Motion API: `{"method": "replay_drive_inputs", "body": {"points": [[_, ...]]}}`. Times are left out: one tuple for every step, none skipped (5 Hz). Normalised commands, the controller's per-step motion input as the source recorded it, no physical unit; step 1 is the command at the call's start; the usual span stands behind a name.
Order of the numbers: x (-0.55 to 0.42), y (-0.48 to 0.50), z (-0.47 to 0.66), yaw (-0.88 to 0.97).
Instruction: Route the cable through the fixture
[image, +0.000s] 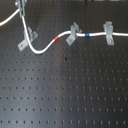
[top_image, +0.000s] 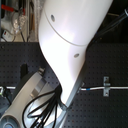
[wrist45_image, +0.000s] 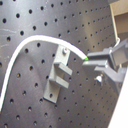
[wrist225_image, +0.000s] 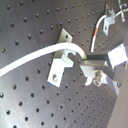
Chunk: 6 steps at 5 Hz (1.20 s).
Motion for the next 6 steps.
{"method": "replay_drive_inputs", "body": {"points": [[-0.146, -0.042, 0.59, 0.00], [-0.179, -0.077, 0.29, -0.37], [-0.087, -0.070, 0.07, -0.31], [-0.216, -0.134, 0.12, -0.29], [-0.109, 0.001, 0.07, -0.16], [-0.093, 0.059, 0.15, -0.01]]}}
